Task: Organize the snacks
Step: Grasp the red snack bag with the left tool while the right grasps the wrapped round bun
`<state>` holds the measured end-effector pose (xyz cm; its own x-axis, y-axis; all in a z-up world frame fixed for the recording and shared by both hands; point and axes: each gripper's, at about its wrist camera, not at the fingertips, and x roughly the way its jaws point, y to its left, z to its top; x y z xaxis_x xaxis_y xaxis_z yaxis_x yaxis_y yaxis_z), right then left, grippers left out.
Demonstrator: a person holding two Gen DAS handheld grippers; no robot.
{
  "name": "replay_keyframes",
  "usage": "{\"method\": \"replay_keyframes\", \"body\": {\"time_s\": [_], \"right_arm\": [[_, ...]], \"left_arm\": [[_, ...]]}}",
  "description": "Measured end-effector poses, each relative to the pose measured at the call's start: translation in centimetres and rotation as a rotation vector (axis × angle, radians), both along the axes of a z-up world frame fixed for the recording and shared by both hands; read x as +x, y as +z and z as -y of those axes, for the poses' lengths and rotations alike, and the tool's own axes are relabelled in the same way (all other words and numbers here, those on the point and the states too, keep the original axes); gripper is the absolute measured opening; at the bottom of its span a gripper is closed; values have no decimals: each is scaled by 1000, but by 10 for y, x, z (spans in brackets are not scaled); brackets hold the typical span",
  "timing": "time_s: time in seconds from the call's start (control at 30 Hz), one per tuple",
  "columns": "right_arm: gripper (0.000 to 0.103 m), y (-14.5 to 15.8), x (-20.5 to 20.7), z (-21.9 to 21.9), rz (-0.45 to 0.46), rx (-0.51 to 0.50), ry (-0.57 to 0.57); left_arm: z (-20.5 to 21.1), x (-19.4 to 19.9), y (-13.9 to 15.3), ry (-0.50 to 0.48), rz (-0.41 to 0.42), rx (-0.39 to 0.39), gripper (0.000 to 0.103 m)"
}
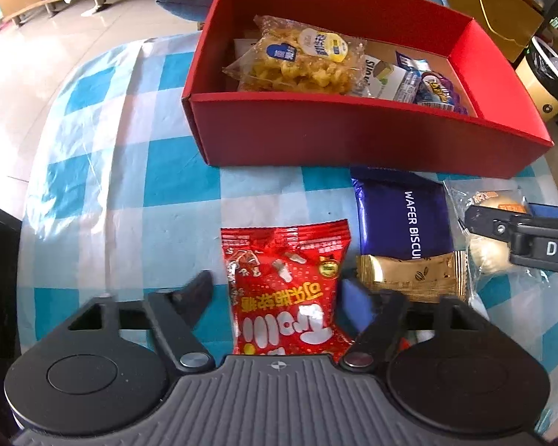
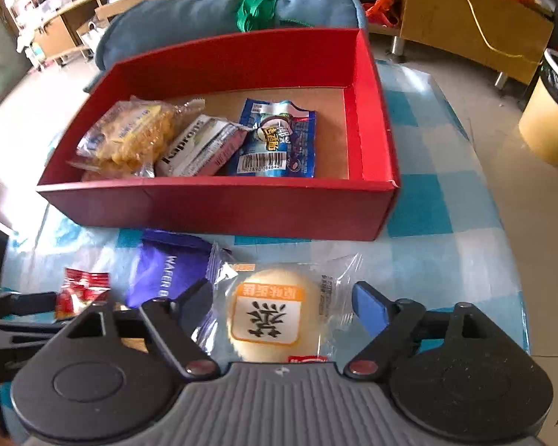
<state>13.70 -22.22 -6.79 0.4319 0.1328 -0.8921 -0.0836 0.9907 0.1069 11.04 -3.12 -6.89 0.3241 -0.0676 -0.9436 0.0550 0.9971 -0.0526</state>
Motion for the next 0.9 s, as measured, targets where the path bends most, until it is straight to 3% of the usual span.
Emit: {"method": "replay_keyframes", "body": {"time_s": [0.4, 0.57, 0.6, 0.67, 0.77, 0.87, 0.9], "right_arm": [[103, -19, 1, -3, -34, 26, 4], [102, -18, 0, -1, -23, 38, -9], [101, -17, -2, -1, -22, 36, -1], [82, -13, -7, -1, -10, 23, 9], [65, -2, -16, 2, 9, 48, 6], [60, 6, -27, 0, 20, 28, 9], [59, 7, -31, -1, 25, 10, 15]], "left_arm": [[-2, 2, -12, 3, 0, 39, 96], [-3, 0, -11, 7, 1, 33, 95], [-4, 0, -10, 6, -3, 29, 92], [-6, -2, -8, 4, -8, 24, 87], [-12, -6, -4, 6, -19, -7, 80], [-19, -9, 0, 15, -32, -46, 83], [-21, -10, 1, 20, -29, -48, 89]]}}
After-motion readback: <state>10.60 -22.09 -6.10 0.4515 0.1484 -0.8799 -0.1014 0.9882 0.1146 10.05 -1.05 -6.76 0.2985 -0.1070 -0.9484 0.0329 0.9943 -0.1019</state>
